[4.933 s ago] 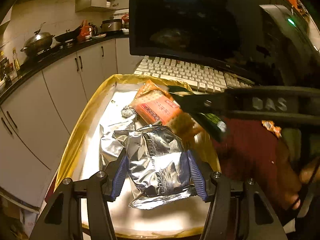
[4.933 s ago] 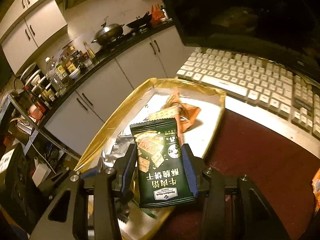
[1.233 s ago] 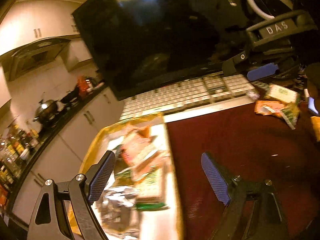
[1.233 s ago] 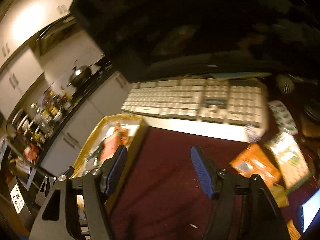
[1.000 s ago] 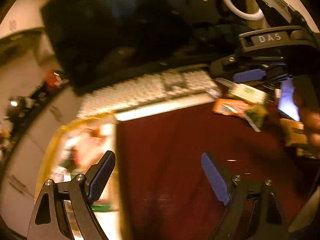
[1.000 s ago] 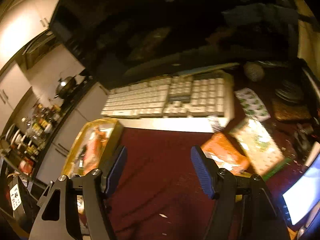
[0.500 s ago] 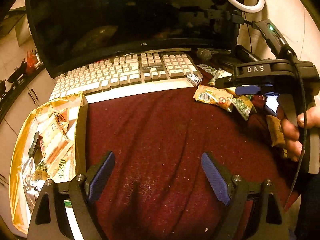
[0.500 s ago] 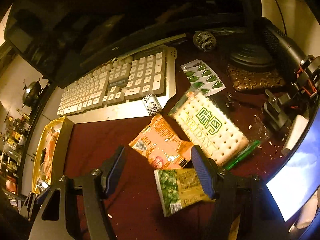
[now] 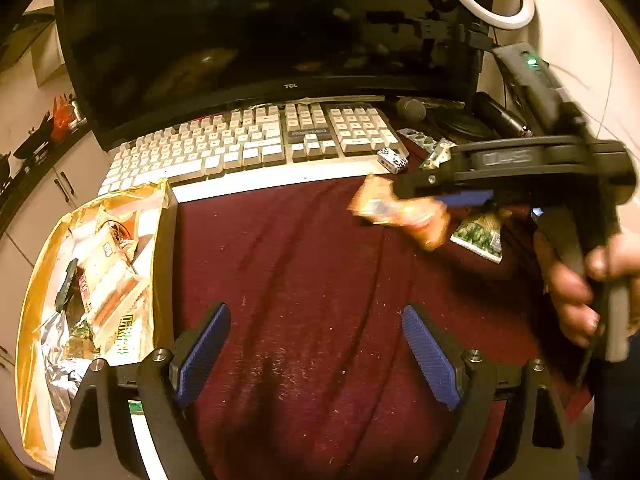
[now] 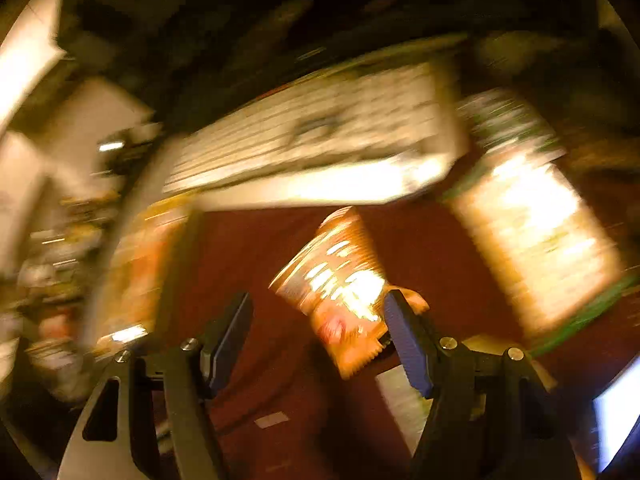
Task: Organize snacks
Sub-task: 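Move both tools back to the snack pile beside the keyboard, then grasp the orange bread bag with left tool while right tool grasps yellow-green snack bag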
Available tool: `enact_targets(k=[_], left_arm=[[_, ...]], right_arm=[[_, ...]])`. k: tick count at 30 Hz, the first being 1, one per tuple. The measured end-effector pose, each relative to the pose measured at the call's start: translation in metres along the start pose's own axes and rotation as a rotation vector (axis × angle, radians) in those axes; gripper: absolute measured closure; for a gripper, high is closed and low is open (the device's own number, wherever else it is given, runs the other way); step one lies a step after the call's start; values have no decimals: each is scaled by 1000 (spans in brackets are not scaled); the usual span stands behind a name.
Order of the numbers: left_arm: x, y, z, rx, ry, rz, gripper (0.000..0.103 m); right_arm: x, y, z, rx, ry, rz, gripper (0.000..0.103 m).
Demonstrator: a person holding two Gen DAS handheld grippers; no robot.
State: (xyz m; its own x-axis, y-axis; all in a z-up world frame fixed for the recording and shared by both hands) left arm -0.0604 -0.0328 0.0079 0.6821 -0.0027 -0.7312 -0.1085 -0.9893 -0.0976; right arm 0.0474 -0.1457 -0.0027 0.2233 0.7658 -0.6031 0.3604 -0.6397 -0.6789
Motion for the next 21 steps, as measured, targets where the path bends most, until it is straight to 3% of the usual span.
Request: enact_targets(k=[1, 5, 7, 12, 16, 21], left_arm=[[0, -1, 0, -2, 0, -1, 13], [-2, -6, -4, -13, -1, -1, 13], [1, -7, -7, -28, -11, 23, 13], [14, -3, -29, -105, -57, 134, 13], [44, 7, -51, -145, -120, 157, 13], [84, 16, -60, -181, -207, 123, 13]], right_arm=[[-7, -8, 1, -3, 18, -38, 35], [-31, -9, -3, -32, 111, 156, 35], [-42, -3, -2, -8, 130, 211, 35], [-69, 5, 2, 39, 216, 245, 36], [-89, 10, 6, 43, 267, 285, 36], [-100, 20, 14, 74, 281, 306, 35]])
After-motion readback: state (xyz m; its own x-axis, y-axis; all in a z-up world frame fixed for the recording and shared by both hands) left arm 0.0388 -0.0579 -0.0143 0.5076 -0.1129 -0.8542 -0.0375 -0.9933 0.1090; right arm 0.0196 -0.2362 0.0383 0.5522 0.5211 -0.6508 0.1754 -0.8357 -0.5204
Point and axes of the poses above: each gripper's, at about its wrist camera, not at the fingertips, and x roughly the way its jaws point, y to its right, z to its underside, the point moved 4 cm from there along x, roughly the way its jaws point, and after that the axes turned 3 degrees about x, right-handed, at the moved point
